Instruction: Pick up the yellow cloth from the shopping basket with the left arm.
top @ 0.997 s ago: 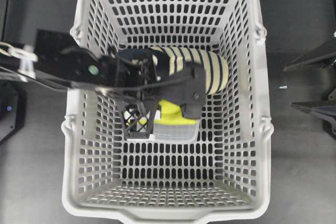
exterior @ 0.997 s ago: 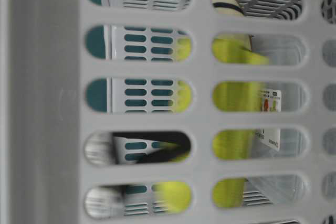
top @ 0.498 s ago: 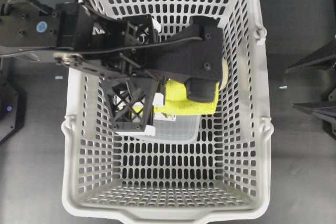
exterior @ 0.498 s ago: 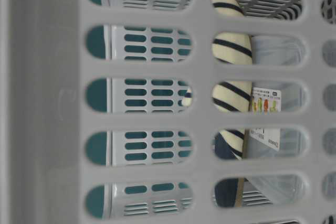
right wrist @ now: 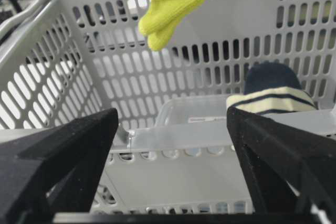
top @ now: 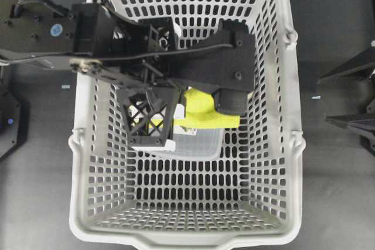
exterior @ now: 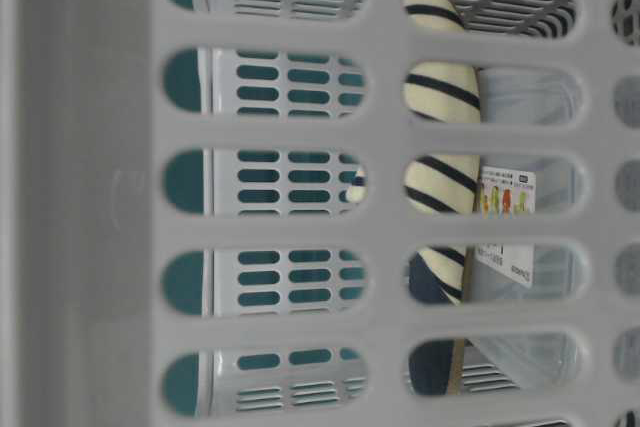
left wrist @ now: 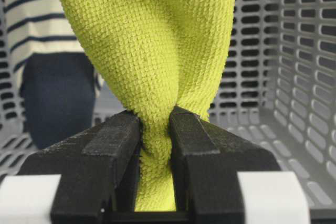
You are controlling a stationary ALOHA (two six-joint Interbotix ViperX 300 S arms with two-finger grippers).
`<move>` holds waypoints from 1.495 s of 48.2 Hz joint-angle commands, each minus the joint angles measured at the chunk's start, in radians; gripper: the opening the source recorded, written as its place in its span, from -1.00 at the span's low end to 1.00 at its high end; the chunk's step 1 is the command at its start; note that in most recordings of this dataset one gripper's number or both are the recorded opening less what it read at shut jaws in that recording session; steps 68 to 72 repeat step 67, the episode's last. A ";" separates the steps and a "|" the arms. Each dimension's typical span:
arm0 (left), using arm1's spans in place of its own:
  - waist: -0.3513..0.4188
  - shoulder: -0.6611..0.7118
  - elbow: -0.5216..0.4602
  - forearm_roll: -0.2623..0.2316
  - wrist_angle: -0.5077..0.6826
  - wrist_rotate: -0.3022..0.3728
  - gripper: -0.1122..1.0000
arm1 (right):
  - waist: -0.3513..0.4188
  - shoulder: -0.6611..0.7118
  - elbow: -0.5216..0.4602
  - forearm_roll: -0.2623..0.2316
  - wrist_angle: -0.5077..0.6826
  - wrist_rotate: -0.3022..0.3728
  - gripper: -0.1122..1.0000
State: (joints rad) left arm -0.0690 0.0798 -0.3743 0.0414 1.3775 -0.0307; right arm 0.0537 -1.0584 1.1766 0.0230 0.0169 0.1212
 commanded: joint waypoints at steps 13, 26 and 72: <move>0.000 -0.012 -0.021 0.003 -0.008 0.000 -0.55 | 0.002 0.006 -0.008 0.003 -0.011 0.002 0.62; 0.008 -0.012 -0.011 0.003 -0.008 0.000 -0.55 | 0.002 0.005 -0.008 0.003 -0.012 0.003 0.62; 0.038 -0.011 0.017 0.002 -0.008 -0.002 -0.55 | 0.002 -0.028 0.011 0.002 -0.005 0.000 0.57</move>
